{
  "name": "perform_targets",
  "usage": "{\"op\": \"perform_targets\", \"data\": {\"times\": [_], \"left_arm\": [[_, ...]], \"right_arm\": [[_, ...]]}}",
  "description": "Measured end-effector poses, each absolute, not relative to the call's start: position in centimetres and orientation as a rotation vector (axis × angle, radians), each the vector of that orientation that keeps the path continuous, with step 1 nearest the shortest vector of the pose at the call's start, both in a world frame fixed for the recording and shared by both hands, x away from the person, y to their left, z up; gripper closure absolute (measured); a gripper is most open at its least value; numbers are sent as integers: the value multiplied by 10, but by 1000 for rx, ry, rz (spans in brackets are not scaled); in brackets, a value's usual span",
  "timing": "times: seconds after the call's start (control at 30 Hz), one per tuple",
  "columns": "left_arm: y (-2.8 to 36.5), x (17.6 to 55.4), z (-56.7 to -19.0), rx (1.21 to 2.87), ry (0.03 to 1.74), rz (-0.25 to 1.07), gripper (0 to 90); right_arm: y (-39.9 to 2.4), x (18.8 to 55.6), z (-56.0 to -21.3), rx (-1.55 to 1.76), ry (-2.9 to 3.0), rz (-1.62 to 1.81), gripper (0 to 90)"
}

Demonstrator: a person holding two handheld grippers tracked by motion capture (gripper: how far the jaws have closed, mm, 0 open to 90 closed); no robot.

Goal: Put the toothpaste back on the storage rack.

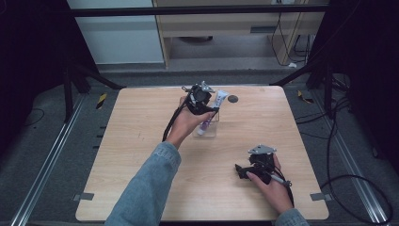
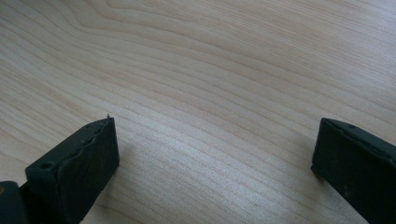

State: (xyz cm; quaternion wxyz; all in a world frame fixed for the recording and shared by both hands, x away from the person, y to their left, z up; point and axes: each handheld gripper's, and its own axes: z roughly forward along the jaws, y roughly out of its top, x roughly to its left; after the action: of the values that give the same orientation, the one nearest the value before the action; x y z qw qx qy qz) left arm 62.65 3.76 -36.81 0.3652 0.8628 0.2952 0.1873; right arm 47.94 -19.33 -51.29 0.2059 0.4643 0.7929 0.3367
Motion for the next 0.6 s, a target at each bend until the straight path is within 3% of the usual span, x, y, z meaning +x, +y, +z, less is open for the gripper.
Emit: {"op": "perform_targets", "data": {"times": [0.1,0.2,0.33,0.6], "left_arm": [[35,625,-367,2211,750,498,320],[31,623,-366,2206,743,491,176],[27,617,-359,2237,683,508,101],[20,606,-357,2262,646,483,58]], "right_arm": [[-193,479,-513,1293,2209,938,7],[-193,479,-513,1293,2209,939,8],[-193,479,-513,1295,2209,939,7],[-193,480,-513,1294,2210,938,7]]}}
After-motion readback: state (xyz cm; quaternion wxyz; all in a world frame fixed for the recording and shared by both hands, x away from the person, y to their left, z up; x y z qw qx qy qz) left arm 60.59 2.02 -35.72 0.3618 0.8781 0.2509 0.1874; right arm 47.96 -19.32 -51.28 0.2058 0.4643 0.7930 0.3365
